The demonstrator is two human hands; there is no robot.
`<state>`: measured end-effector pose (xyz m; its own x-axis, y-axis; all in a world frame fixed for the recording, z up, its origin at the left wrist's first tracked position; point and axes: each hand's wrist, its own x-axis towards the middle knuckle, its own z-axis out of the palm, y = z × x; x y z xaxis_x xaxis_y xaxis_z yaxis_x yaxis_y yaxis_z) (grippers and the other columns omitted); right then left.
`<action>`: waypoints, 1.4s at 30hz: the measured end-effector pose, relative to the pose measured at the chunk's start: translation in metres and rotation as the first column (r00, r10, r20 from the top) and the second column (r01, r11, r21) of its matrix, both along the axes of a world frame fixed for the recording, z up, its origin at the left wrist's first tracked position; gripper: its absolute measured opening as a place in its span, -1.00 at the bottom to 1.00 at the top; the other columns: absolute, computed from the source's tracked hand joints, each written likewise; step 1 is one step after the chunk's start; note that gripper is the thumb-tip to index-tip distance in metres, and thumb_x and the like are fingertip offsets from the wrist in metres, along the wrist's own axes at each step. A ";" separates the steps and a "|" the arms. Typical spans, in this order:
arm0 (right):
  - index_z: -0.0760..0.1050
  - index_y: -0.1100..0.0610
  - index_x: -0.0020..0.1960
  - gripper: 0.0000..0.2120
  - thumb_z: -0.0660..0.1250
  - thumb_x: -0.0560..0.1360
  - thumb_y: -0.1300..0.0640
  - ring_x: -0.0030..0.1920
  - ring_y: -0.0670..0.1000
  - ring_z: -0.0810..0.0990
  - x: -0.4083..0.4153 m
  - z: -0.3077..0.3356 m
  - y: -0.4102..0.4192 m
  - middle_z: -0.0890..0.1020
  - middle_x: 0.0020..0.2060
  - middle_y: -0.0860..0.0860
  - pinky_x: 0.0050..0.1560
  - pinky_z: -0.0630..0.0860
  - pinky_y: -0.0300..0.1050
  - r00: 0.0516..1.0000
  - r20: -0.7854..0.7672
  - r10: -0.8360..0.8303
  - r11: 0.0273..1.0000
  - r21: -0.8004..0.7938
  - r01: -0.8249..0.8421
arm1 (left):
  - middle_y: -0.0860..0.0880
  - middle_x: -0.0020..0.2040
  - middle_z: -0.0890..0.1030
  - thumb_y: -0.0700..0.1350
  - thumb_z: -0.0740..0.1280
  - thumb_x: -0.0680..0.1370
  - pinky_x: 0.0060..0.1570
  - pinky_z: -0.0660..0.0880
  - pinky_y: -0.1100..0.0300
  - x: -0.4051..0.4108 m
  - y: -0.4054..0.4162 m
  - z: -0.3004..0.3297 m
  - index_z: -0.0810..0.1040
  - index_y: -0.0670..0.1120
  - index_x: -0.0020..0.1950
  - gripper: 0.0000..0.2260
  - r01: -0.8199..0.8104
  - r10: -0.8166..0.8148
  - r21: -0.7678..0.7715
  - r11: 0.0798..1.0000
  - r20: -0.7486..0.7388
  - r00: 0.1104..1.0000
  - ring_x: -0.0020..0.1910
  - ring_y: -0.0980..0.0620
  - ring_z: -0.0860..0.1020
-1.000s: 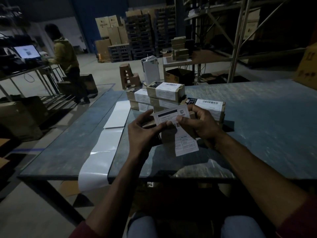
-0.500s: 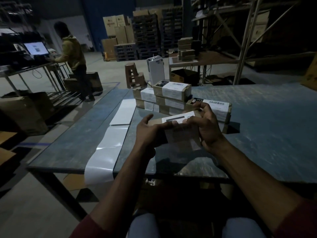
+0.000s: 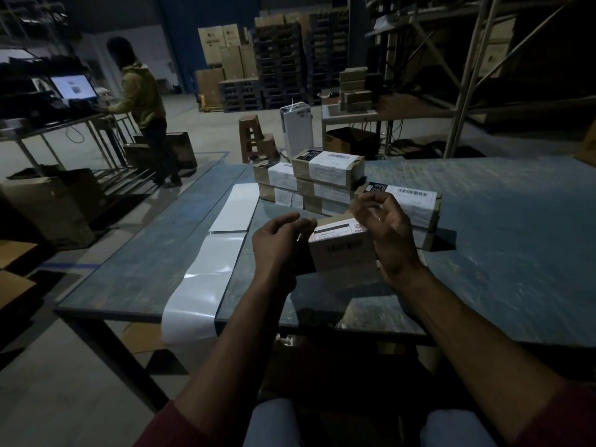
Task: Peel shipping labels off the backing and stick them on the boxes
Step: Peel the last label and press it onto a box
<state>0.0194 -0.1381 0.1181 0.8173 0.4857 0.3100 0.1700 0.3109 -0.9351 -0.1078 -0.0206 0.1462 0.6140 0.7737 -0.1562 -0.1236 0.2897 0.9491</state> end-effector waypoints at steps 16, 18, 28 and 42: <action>0.60 0.10 0.26 -0.76 0.42 0.62 0.07 -0.03 0.01 0.76 0.019 0.023 -0.020 0.74 0.03 0.10 -0.12 0.69 -0.10 0.979 -0.040 0.198 0.928 -0.316 -0.200 | -0.10 -0.05 0.65 0.27 0.44 0.50 -0.15 0.54 0.06 -0.007 0.032 -0.002 0.59 -0.05 0.12 -0.57 0.404 -0.399 -0.031 0.914 -0.250 0.882 -0.08 -0.12 0.65; 0.62 0.13 0.22 -0.75 0.38 0.64 0.00 -0.03 0.06 0.77 0.022 0.019 -0.018 0.77 0.03 0.12 -0.13 0.66 -0.08 0.980 -0.119 0.158 0.932 -0.311 -0.188 | -0.06 0.07 0.68 0.21 0.48 0.51 -0.15 0.62 0.02 -0.008 0.028 0.000 0.51 0.07 0.36 -0.51 0.346 -0.322 0.101 0.933 -0.201 0.925 -0.02 -0.14 0.71; 0.33 -0.12 0.47 -0.32 0.58 0.45 -0.02 -0.05 0.07 0.76 0.014 0.022 -0.025 0.63 0.20 0.05 -0.32 0.66 0.02 0.948 -0.144 0.283 0.840 -0.441 -0.318 | 0.04 -0.03 0.72 0.15 0.67 0.31 -0.39 0.48 0.19 -0.010 0.017 -0.003 0.46 0.13 0.30 -0.35 0.278 -0.160 0.357 0.892 -0.326 0.932 -0.31 0.13 0.70; 0.48 -0.15 0.40 -0.38 0.54 0.40 -0.24 -0.14 0.03 0.79 0.013 0.015 -0.033 0.61 0.29 0.14 -0.38 0.65 -0.05 0.919 -0.171 0.355 0.752 -0.533 -0.389 | -0.11 -0.36 0.68 0.39 0.53 0.35 -0.58 0.34 0.34 -0.014 0.022 -0.005 0.70 -0.23 -0.06 -0.34 0.492 -0.270 0.225 0.841 -0.614 0.742 -0.58 0.09 0.51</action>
<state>0.0320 -0.1713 0.1335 0.5434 0.8275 -0.1412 0.0921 -0.2260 -0.9698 -0.1214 0.0015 0.1414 0.7654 0.5579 -0.3206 0.4829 -0.1686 0.8593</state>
